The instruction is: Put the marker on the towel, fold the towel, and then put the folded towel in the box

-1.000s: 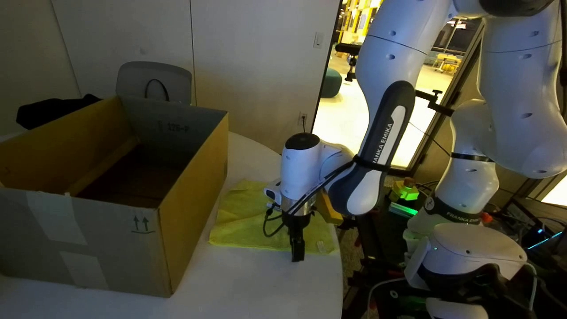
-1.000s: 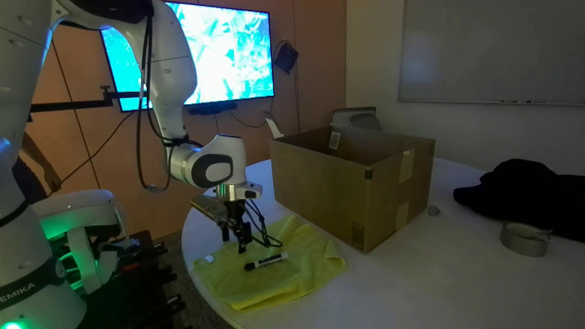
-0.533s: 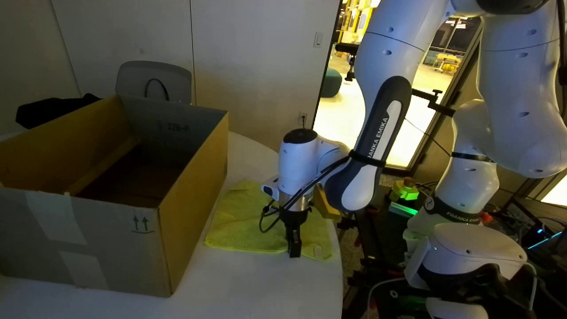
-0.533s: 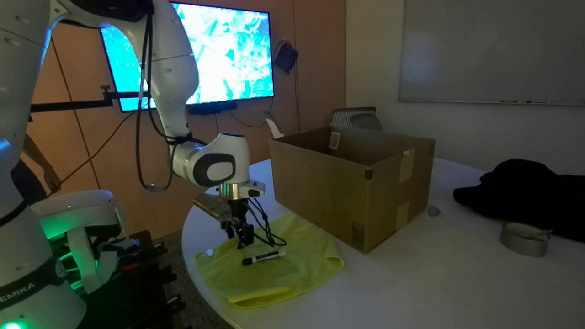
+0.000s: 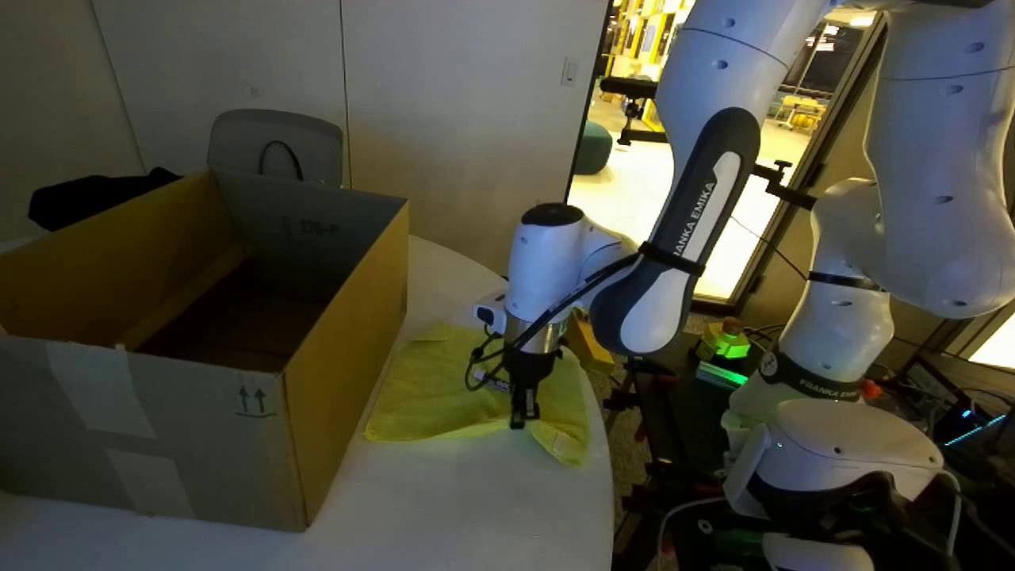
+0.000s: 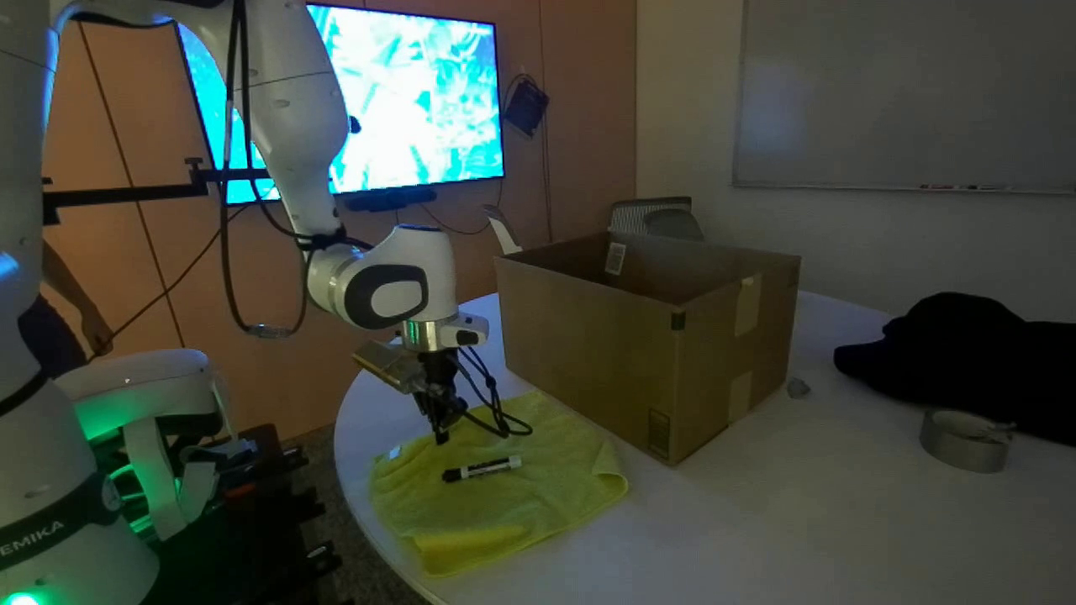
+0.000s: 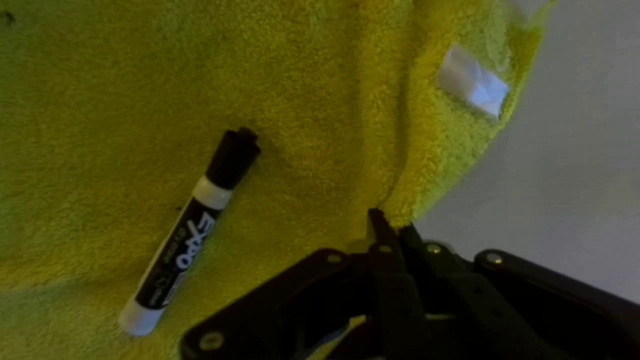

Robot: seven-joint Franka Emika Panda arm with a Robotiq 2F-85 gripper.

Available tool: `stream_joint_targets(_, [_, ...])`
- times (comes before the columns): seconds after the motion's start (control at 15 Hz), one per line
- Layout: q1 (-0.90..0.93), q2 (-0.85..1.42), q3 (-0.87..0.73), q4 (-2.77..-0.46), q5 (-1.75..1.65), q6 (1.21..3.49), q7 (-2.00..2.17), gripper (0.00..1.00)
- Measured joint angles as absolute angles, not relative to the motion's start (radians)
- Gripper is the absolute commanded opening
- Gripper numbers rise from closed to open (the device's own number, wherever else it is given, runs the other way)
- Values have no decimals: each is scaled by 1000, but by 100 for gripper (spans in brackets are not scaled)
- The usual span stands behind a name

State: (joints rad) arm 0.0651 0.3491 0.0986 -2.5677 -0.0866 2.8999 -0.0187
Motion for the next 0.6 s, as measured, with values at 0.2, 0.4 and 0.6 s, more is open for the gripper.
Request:
stream_joint_targets(0.2, [11, 282, 102, -2608, -29, 2916, -32, 2])
stream_joint_targets(0.4, [-55, 235, 101, -2644, 56, 2932, -42, 1])
stream_joint_targets(0.6, [-109, 215, 86, -2669, 127, 2934, -47, 1])
